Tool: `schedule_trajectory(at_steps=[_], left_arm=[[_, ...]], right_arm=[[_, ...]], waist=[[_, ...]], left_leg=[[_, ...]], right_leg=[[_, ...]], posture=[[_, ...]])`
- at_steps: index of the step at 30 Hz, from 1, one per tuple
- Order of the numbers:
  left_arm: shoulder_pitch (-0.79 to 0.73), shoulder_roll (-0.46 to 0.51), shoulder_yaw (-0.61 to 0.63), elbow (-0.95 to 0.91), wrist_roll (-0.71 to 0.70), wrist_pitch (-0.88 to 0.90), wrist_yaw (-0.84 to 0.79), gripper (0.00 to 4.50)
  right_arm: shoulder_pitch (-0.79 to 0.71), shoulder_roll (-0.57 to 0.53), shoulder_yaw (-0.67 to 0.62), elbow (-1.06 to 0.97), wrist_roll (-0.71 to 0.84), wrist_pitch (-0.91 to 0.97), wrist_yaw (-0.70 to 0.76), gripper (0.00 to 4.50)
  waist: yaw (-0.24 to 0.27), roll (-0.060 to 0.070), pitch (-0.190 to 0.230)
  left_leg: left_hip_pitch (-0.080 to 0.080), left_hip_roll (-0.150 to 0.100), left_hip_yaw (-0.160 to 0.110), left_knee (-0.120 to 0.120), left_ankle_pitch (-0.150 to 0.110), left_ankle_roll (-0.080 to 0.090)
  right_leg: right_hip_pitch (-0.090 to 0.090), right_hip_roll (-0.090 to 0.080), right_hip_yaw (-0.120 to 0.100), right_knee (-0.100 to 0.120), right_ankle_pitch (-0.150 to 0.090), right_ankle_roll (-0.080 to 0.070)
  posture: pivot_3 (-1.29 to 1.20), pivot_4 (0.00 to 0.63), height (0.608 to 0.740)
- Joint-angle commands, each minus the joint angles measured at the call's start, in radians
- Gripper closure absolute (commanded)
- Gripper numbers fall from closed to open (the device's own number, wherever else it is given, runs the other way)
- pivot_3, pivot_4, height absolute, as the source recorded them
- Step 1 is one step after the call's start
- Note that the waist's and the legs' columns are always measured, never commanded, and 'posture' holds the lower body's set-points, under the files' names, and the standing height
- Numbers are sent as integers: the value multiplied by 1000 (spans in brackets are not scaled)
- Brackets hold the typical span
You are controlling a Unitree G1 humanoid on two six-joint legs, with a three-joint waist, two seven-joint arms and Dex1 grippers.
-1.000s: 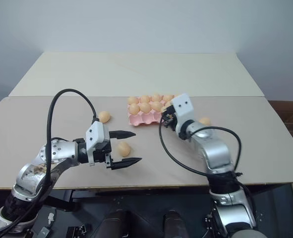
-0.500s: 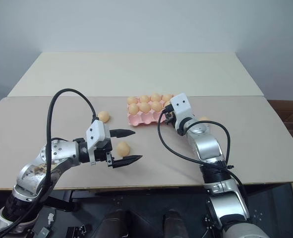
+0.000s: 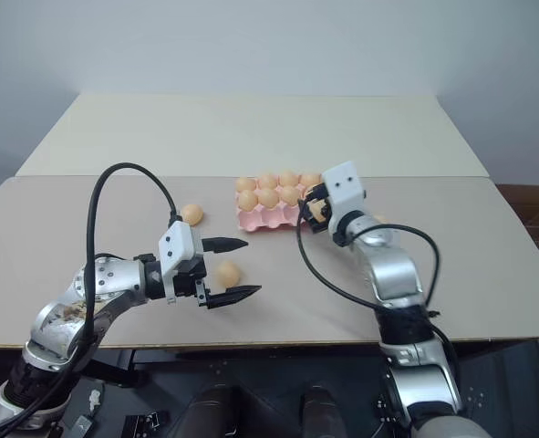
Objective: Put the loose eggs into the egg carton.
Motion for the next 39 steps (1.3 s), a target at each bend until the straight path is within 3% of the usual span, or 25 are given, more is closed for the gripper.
schedule_trajectory(at_steps=[1, 5, 10, 16, 19, 23, 27, 30, 33, 39], left_arm=[[-11, -16, -12, -40, 3, -7, 13, 0], [-37, -28, -55, -18, 26, -15, 2, 0], [-82, -31, -96, 20, 65, -49, -32, 0], [-112, -54, -124, 43, 86, -68, -55, 0], [-104, -54, -125, 30, 87, -69, -55, 0], [-86, -53, -125, 16, 92, -69, -54, 0], [-84, -61, -128, 26, 98, -77, -51, 0], [-92, -75, -130, 42, 101, -88, -54, 0], [-106, -96, -136, 66, 110, -106, -51, 0], [-145, -141, -158, 114, 123, -127, -61, 0]], right_arm=[[74, -3, -112, -189, 40, 73, -42, 32], [106, -21, -116, -228, -4, 152, -101, 32], [52, -6, -86, -112, -82, 239, -203, 32], [-34, 40, -113, 80, -121, 171, -280, 32], [-14, 40, -138, -9, -107, 179, -278, 32], [74, 55, -173, -257, -61, 263, -257, 32], [269, 56, -149, -459, -50, 232, -222, 32], [435, 68, -119, -505, -61, 61, -189, 32], [555, 92, -130, -544, -20, 9, -151, 32], [576, 123, -121, -543, -51, 57, -212, 32]], waist=[[0, 0, 0], [-9, 0, 0], [-15, 0, 0], [-13, 0, 0], [-9, 0, 0], [-5, 0, 0], [-4, 0, 0], [-5, 0, 0], [-9, 0, 0], [-10, 0, 0]], left_leg=[[0, 0, 0, 0, 0, 0], [2, 0, 1, 0, 1, -1], [4, 1, 1, 0, 2, -2], [3, 1, 1, 0, 2, -3], [-3, 1, 1, 0, 2, -3], [-7, 1, 0, 0, 2, -3], [-6, 1, -1, 0, 2, -3], [-4, 1, -1, 0, 2, -3], [-3, 0, 0, 0, 2, -3], [-1, 1, 0, 0, 4, -5]], right_leg=[[0, 0, 0, 0, 0, 0], [0, 1, 1, 1, 1, 0], [0, 3, 2, 3, 1, -2], [-1, 4, 3, 2, 1, -2], [-7, 3, 3, 3, 1, -2], [-9, 2, 2, 3, 1, -1], [-7, 2, 0, 2, 1, -1], [-6, 2, 0, 2, 1, -1], [-5, 2, 1, 3, 1, -1], [-5, 4, 2, 4, 2, -1]], posture=[[0, 150, 740], [0, 150, 740], [0, 150, 740], [0, 150, 740], [0, 150, 740], [0, 150, 740], [0, 150, 740], [0, 150, 740], [0, 150, 740], [0, 150, 740]])
